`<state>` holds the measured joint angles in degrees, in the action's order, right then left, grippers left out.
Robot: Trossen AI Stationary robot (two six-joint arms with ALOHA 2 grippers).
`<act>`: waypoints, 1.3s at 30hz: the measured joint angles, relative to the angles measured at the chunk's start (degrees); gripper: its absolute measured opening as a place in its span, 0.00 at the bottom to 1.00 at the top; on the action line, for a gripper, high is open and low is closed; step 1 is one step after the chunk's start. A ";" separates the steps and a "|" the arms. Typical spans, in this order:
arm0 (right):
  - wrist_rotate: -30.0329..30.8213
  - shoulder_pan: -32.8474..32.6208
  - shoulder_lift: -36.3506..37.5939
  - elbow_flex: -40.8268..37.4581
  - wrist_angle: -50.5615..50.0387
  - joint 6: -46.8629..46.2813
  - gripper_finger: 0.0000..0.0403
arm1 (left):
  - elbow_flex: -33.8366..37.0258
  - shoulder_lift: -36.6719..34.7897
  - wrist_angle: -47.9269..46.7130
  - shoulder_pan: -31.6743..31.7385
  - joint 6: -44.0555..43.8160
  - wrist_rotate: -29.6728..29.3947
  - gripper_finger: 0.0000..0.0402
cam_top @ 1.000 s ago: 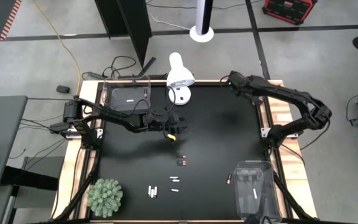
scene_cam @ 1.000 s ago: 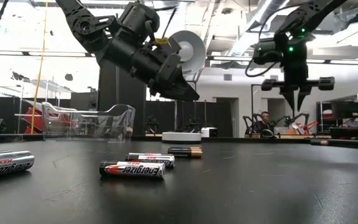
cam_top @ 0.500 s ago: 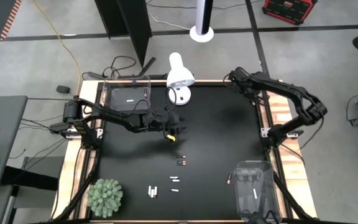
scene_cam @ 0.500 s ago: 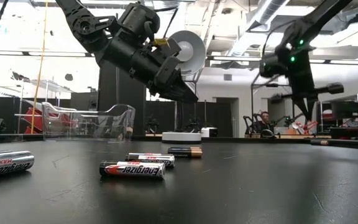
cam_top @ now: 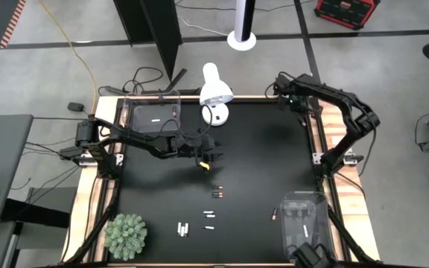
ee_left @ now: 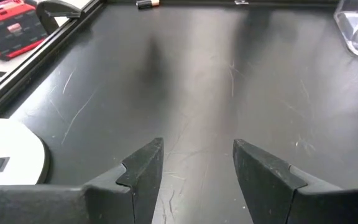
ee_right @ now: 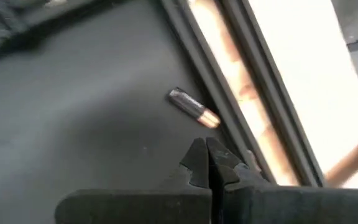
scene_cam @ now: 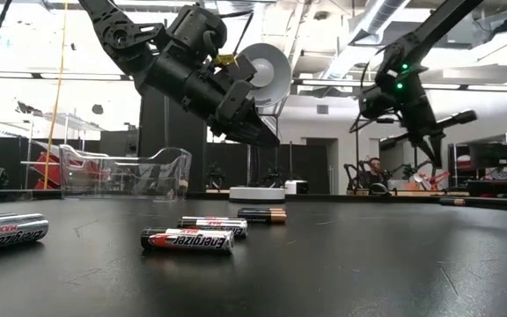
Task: Sort batteries
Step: Put the black battery into the top transparent bin
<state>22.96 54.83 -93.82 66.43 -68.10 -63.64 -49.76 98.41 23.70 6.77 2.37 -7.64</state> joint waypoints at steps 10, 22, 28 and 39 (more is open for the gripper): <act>-1.19 -0.12 -1.58 1.77 -0.95 -0.41 0.00 | 0.00 0.00 -1.72 0.00 0.01 -0.02 0.47; -6.31 -1.73 -1.09 11.65 6.91 11.86 0.00 | 0.00 0.00 -1.77 0.00 0.44 0.04 0.47; -12.45 -3.49 -1.09 15.68 5.45 24.99 0.00 | 0.00 0.00 -3.70 -0.73 2.68 17.57 0.47; -12.37 -12.52 0.77 25.33 3.81 41.79 0.01 | 0.50 0.02 -12.17 -12.36 7.44 15.91 0.48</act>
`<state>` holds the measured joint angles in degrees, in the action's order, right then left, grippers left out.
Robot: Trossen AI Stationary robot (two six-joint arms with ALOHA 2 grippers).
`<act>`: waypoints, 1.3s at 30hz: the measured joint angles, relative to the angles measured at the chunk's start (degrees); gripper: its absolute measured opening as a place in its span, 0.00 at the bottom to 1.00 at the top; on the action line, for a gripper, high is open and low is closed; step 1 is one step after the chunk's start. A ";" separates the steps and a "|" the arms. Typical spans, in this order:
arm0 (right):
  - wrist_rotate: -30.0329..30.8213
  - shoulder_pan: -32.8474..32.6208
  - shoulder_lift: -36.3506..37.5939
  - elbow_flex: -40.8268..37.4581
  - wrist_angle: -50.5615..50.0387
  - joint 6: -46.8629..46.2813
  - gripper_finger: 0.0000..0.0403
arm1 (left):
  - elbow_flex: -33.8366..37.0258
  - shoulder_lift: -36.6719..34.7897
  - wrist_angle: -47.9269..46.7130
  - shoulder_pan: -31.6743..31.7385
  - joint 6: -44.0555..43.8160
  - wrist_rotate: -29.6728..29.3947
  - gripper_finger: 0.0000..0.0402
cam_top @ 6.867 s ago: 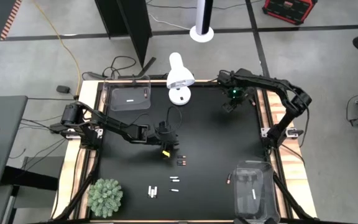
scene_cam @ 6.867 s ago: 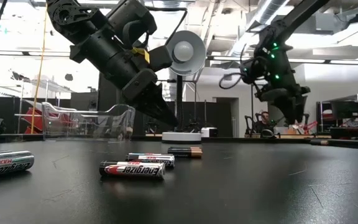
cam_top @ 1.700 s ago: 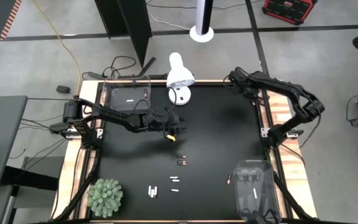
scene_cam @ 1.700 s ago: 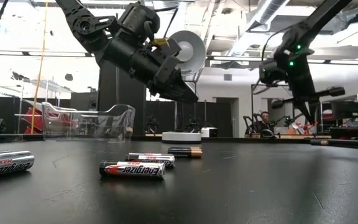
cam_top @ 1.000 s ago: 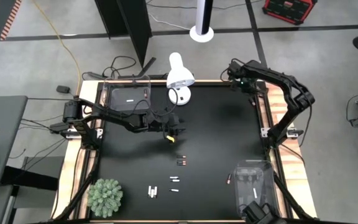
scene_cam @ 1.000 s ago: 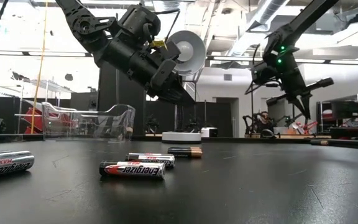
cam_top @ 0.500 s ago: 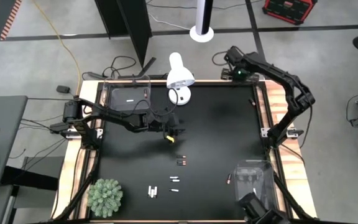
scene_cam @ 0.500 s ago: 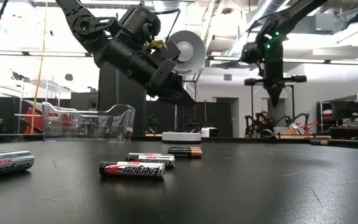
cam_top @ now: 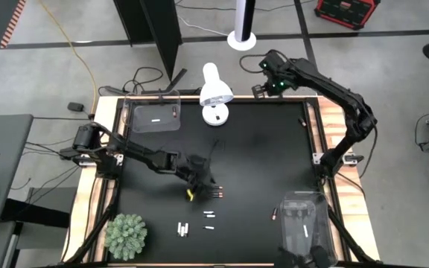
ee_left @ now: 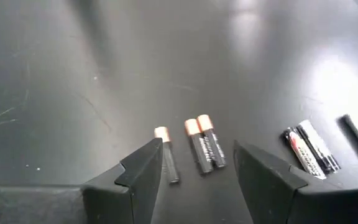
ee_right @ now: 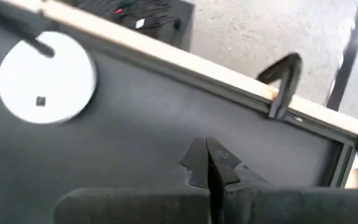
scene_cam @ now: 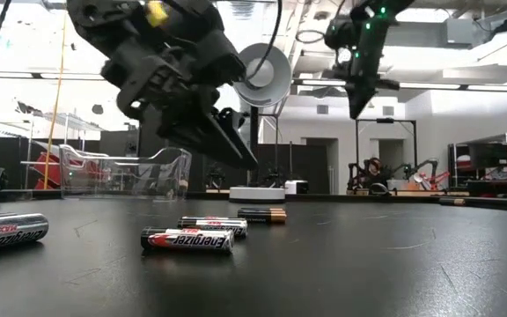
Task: Sort batteries
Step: Put the black battery into the top transparent bin
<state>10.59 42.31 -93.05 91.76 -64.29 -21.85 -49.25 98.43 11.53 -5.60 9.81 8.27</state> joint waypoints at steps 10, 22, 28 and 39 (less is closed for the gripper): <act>0.28 -17.85 9.87 -4.83 -11.80 -4.85 0.01 | 0.00 0.00 1.71 -3.44 -7.08 -12.79 0.50; 0.19 -61.31 18.22 -14.50 -15.58 -38.32 0.01 | 0.00 0.00 2.46 -3.38 -5.56 -11.33 0.49; -0.17 -73.86 12.66 -17.06 -10.07 -43.06 0.01 | 0.00 0.00 2.60 -3.29 -5.34 -11.30 0.49; -6.19 -73.80 2.81 -17.04 1.12 -37.56 0.12 | -0.02 0.02 3.70 -3.22 -6.36 -11.30 0.49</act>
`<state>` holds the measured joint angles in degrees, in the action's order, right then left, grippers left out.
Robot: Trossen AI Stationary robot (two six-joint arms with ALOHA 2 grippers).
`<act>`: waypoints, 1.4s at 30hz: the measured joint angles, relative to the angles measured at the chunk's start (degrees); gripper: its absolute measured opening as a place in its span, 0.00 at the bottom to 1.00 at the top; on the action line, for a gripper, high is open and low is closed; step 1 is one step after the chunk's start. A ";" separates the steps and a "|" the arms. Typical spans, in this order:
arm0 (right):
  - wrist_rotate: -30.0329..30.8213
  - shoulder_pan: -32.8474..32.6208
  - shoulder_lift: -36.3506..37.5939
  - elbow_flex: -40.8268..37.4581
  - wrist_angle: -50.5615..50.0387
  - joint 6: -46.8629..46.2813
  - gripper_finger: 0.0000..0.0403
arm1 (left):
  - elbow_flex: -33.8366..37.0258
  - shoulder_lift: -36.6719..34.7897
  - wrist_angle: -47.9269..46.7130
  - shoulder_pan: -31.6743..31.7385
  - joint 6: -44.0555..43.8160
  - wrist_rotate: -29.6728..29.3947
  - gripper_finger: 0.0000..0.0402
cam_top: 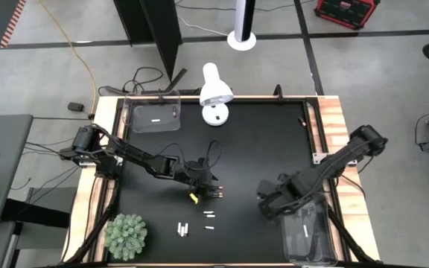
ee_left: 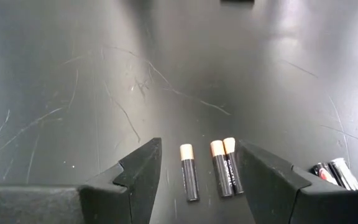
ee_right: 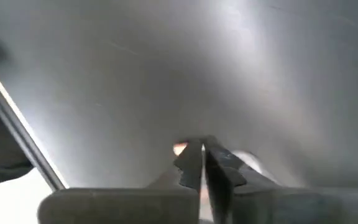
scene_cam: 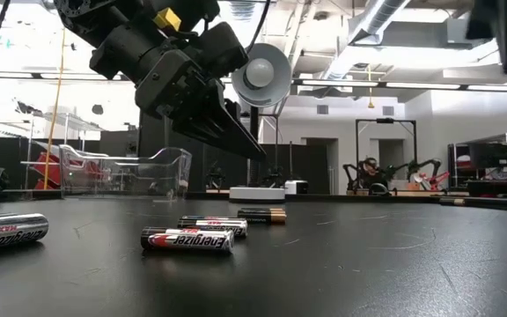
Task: Sort batteries
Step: Put the black battery into the top transparent bin
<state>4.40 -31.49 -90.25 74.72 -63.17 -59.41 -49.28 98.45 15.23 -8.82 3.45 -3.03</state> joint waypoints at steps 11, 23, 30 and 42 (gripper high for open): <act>-11.84 3.19 -14.61 7.16 0.60 6.38 0.61 | -0.02 0.00 -0.73 0.00 -1.06 -0.01 0.49; -18.03 4.73 -27.37 13.55 -13.77 14.19 0.78 | -0.04 0.02 -1.50 0.00 -1.13 -0.02 0.49; -20.16 5.34 -31.06 13.66 -14.85 16.66 0.78 | -0.04 0.02 -1.82 0.00 -1.32 -0.02 0.49; -22.51 6.70 -31.01 12.44 -14.72 19.15 0.78 | -0.04 0.02 -1.87 0.00 -1.80 -0.02 0.49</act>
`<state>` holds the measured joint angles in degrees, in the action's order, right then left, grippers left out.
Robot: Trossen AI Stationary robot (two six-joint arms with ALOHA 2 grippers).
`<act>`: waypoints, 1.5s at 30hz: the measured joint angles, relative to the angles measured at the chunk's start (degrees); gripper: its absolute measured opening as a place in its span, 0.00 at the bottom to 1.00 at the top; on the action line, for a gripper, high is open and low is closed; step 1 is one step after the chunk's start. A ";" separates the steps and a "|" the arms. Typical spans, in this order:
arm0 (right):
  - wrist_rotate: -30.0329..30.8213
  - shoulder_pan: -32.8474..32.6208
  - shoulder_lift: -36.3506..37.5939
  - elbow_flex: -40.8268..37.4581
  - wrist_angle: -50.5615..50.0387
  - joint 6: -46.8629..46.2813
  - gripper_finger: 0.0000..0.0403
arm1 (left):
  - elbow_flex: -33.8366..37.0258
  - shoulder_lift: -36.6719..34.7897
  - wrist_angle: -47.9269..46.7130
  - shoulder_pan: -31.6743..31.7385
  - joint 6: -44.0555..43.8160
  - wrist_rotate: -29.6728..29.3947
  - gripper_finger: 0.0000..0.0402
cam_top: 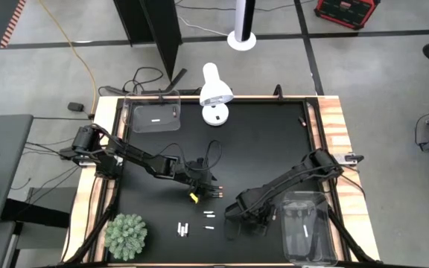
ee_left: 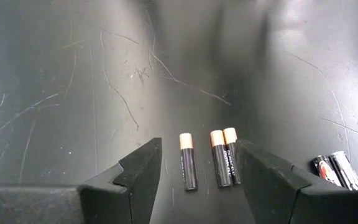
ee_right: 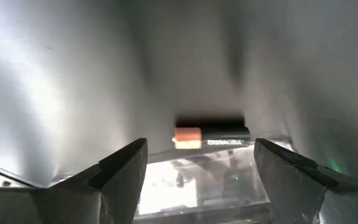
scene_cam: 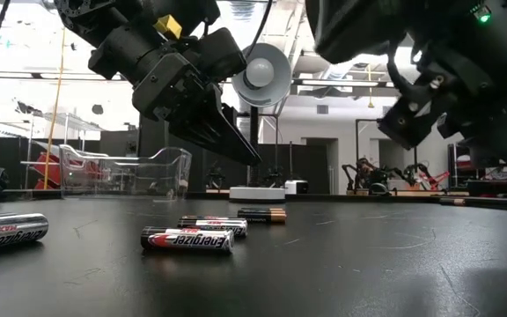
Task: Sort batteries
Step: Put the black battery into the top transparent bin
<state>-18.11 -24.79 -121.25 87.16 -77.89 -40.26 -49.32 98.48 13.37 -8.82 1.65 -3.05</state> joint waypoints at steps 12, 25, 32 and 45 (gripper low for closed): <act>-1.60 0.65 0.00 -3.31 1.03 1.34 0.85 | 0.00 0.00 -0.87 0.00 -0.64 0.02 0.49; -1.66 0.72 0.00 -4.20 5.14 1.74 0.89 | 0.00 0.00 -1.01 0.00 -0.64 0.04 0.49; -1.66 0.84 0.00 -4.22 4.81 1.78 0.89 | 0.00 0.00 -1.05 0.00 -0.62 0.04 0.49; -2.93 0.78 0.00 -5.93 4.99 2.22 0.89 | 0.00 0.00 -1.07 0.00 -0.61 0.07 0.49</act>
<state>-21.03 -24.01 -121.25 81.23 -72.90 -38.04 -49.32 98.48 12.29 -8.81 1.04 -2.98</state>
